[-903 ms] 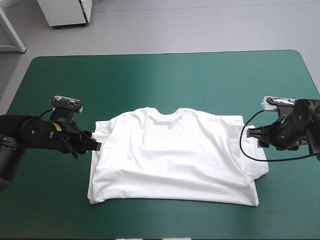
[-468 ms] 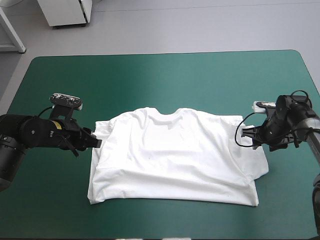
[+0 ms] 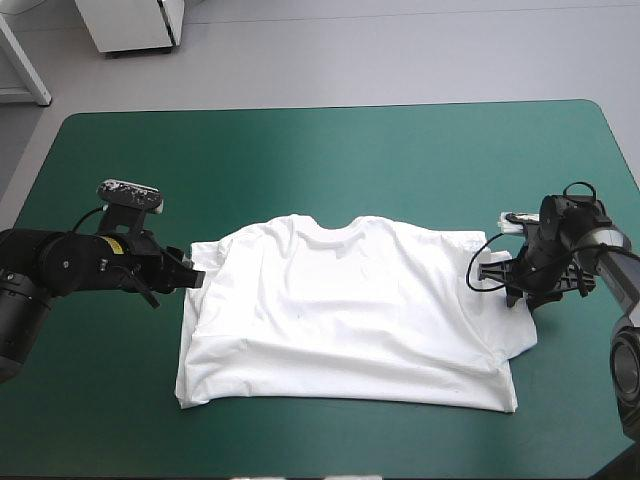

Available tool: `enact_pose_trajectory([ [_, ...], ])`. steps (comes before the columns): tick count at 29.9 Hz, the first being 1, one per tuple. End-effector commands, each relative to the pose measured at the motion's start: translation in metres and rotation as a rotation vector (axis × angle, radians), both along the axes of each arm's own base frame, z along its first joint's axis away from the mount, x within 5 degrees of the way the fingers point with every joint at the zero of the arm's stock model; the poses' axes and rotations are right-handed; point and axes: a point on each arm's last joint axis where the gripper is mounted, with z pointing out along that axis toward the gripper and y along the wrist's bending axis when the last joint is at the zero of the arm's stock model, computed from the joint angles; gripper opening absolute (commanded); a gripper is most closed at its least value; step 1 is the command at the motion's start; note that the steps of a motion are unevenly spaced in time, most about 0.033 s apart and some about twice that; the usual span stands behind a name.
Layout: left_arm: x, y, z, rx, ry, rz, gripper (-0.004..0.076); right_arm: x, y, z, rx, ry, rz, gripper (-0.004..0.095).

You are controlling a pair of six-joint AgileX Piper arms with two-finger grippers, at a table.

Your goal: Fold the cloth

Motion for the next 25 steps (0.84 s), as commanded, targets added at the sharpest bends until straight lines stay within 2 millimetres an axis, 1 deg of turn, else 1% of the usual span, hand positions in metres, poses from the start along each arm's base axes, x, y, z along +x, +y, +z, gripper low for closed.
enact_pose_trajectory([
  [1, -0.002, -0.001, 0.017, -0.031, -0.093, 0.001, 0.0352, -0.005, -0.002, 0.002, 0.009, -0.014, -0.015, 0.036],
  [3, -0.002, -0.001, 0.017, -0.031, -0.093, 0.001, 0.0352, -0.011, -0.002, -0.004, 0.012, 0.016, -0.016, 0.0337],
  [4, -0.002, -0.001, 0.017, -0.031, -0.093, 0.001, 0.0352, -0.014, -0.002, -0.008, 0.012, 0.035, -0.016, 0.029],
  [5, -0.002, -0.001, 0.017, -0.031, -0.093, 0.001, 0.0352, -0.017, -0.002, -0.01, 0.012, 0.055, -0.016, 0.0232],
  [6, -0.002, -0.001, 0.017, -0.031, -0.093, 0.001, 0.0352, -0.02, -0.002, -0.013, 0.013, 0.079, -0.016, 0.0115],
  [7, -0.002, -0.001, 0.017, -0.031, -0.093, 0.001, 0.0352, -0.022, -0.002, -0.013, 0.013, 0.086, -0.011, 0.0032],
  [8, -0.002, -0.001, 0.017, -0.031, -0.093, 0.001, 0.0352, -0.022, -0.002, -0.012, 0.013, 0.084, -0.011, -0.0017],
  [10, -0.002, -0.001, 0.017, -0.031, -0.093, 0.001, 0.0352, -0.023, -0.002, -0.005, 0.012, 0.056, -0.011, -0.0017],
  [14, -0.002, -0.001, 0.017, -0.033, -0.092, 0.001, 0.0352, -0.026, -0.001, 0.016, 0.011, -0.029, -0.009, -0.0017],
  [18, -0.002, -0.001, 0.017, -0.034, -0.092, 0.001, 0.0352, -0.034, 0.0, 0.045, 0.018, -0.125, -0.005, -0.0017],
  [21, -0.002, -0.001, 0.017, -0.034, -0.093, 0.001, 0.0352, -0.04, 0.005, 0.069, 0.066, -0.206, 0.004, -0.0017],
  [25, -0.002, -0.002, 0.017, -0.046, -0.092, 0.0, 0.0352, -0.047, 0.014, 0.094, 0.169, -0.298, 0.021, -0.0017],
])
